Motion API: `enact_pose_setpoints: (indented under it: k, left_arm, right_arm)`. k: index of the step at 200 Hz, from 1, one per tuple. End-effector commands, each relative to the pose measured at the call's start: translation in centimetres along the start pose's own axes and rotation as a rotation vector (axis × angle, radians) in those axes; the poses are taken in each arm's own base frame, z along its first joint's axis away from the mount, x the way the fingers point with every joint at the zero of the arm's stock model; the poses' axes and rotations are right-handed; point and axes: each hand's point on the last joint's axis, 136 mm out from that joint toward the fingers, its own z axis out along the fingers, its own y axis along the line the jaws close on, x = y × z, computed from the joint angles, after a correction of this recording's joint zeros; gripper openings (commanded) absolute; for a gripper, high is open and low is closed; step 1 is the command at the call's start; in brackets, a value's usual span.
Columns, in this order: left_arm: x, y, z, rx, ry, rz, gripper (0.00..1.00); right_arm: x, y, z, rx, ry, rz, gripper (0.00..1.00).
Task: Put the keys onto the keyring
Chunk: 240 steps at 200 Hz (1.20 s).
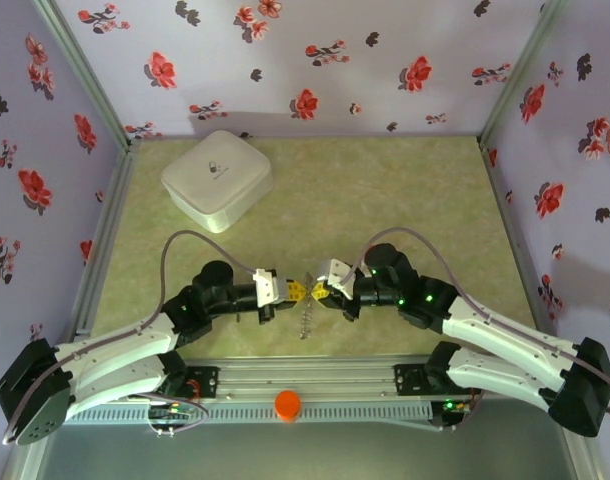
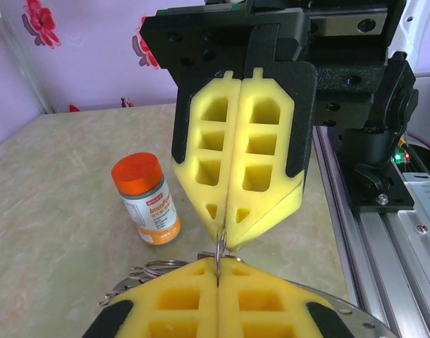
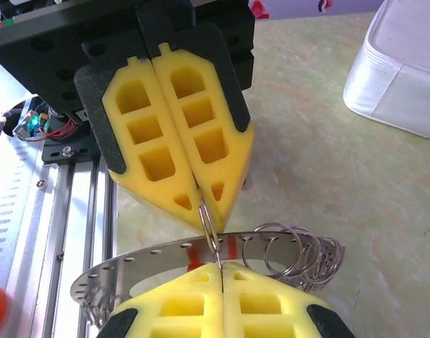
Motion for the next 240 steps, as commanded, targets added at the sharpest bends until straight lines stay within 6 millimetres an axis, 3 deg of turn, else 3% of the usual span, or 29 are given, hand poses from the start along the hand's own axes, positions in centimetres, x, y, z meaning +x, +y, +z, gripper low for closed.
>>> enact_pose_setpoints:
  k: [1,35,67,99,130,184,240]
  left_arm:
    - [-2.4,-0.3,-0.3,0.009,-0.1,0.023,0.0]
    - [-4.7,-0.1,-0.5,0.011,-0.193,0.033,0.0]
    - [-4.7,-0.2,-0.4,0.024,-0.191,0.032,0.0]
    - [-3.7,-0.4,-0.2,0.032,-0.16,0.015,0.0]
    - [-3.2,-0.5,0.1,0.044,-0.149,0.003,0.0]
    - [-3.4,-0.7,0.3,0.061,-0.155,0.001,0.0]
    - [-3.5,-0.7,0.3,0.066,-0.159,0.001,0.0]
  right_arm:
    - [-0.3,0.0,-0.2,0.001,-0.022,0.0,0.0]
    - [0.9,-0.2,0.6,-0.007,0.034,0.012,0.0]
    - [0.7,0.1,0.7,-0.025,0.033,0.016,0.0]
    - [0.0,-0.1,-0.5,0.022,-0.019,-0.016,0.17]
    - [-1.5,0.3,-1.2,0.013,-0.094,-0.034,0.23]
    - [-2.2,0.7,-1.0,-0.024,-0.123,-0.031,0.21]
    - [-2.4,0.8,-0.6,-0.044,-0.125,-0.018,0.1]
